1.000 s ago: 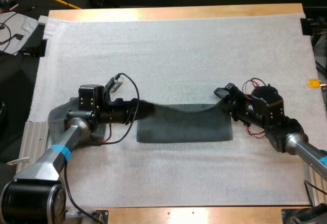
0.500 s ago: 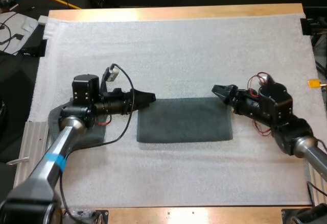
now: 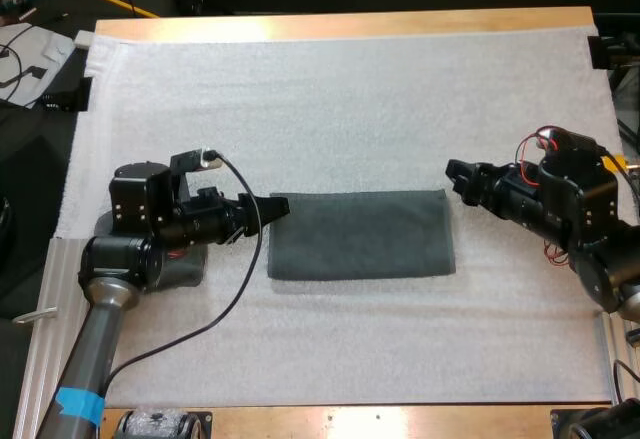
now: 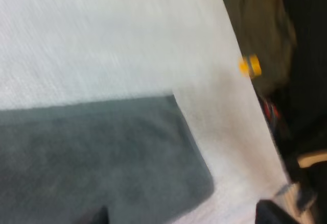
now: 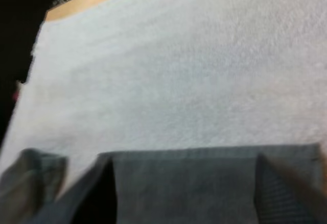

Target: Pick towel from pile, fold and stack

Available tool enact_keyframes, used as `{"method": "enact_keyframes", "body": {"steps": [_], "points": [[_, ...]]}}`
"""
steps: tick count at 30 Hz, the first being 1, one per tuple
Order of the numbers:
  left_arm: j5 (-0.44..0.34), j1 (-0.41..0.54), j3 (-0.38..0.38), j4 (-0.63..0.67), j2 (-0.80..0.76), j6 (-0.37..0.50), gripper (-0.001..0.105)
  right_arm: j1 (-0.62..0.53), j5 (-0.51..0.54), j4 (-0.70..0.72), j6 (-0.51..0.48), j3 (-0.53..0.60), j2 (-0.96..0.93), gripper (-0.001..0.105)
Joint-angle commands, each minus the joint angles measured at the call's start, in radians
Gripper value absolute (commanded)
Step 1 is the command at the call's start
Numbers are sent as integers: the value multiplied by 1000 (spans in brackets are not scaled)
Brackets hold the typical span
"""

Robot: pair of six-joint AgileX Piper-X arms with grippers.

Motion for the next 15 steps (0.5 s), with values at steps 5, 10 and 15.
{"method": "enact_keyframes", "body": {"steps": [5,10,15], "points": [[-197,-7,-9,334,-174,160,57,0,67,324,-136,-90,-102,57],[-251,-9,-9,463,-285,201,57,-1,116,443,-179,-121,-149,57],[-287,-10,-8,563,-369,227,57,-3,146,502,-200,-123,-185,57]]}}
